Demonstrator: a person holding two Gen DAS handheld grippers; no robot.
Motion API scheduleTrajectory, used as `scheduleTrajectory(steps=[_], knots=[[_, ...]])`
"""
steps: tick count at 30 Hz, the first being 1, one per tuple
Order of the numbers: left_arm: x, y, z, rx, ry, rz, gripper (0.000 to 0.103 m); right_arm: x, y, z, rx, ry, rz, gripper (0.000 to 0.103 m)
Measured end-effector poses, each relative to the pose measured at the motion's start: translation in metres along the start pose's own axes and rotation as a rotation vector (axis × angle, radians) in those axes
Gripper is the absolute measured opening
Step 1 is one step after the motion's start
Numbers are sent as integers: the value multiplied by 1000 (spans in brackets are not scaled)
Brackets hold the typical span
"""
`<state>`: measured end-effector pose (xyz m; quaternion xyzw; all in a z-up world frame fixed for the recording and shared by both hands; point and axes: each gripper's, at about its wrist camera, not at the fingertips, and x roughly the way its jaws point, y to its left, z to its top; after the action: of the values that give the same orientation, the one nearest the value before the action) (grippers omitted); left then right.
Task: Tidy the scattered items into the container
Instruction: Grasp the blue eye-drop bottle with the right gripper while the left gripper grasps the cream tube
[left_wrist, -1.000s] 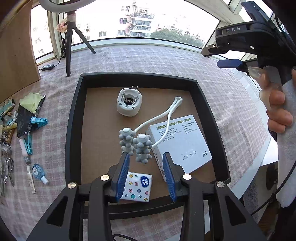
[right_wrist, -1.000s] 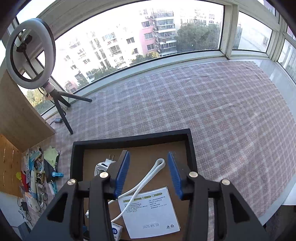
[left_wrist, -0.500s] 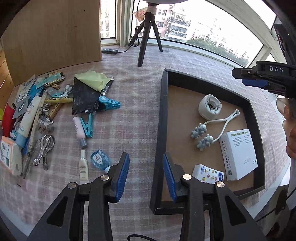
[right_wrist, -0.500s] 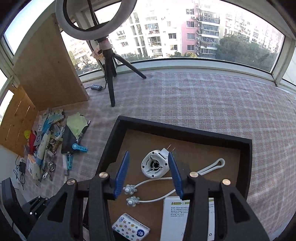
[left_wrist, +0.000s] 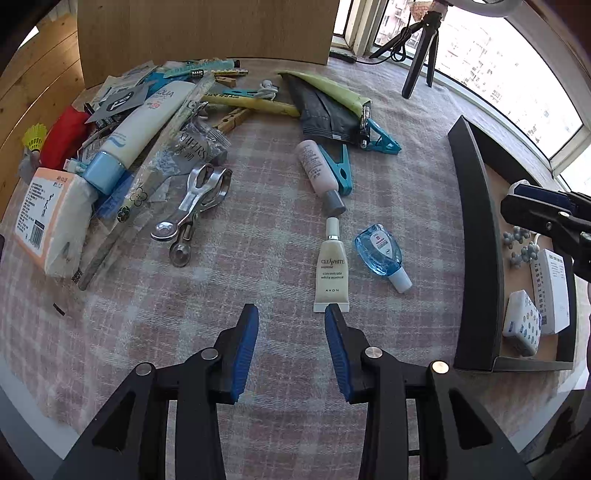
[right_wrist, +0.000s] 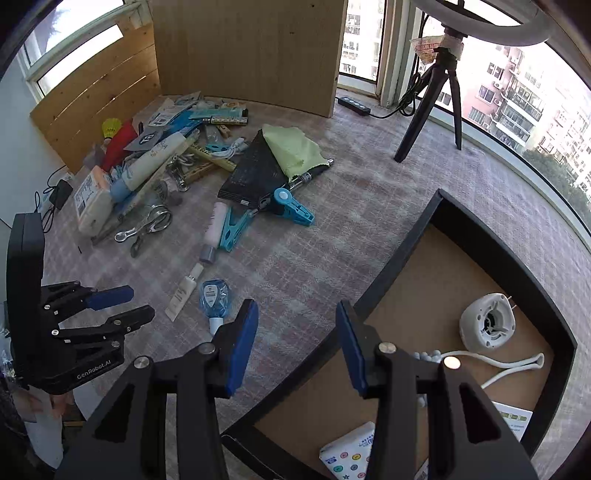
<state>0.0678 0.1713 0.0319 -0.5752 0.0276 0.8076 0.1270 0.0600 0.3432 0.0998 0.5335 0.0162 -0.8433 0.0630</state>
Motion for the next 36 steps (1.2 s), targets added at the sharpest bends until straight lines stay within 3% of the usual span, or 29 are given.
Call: scheduleTrajectory(steps=[8, 19, 27, 33, 36], knots=[[3, -6, 2, 8, -5, -8, 35, 32, 31, -6, -17, 48, 36, 43], [20, -20, 7, 26, 17, -2, 35, 59, 39, -7, -45, 98, 52, 43], [29, -31, 19, 88, 2, 74, 36, 77, 40, -2, -41, 126, 68, 43], [31, -17, 27, 84, -3, 82, 38, 86, 40, 7, -25, 149, 134, 43], [30, -5, 30, 79, -1, 49, 36, 88, 41, 9, -11, 159, 163, 43]])
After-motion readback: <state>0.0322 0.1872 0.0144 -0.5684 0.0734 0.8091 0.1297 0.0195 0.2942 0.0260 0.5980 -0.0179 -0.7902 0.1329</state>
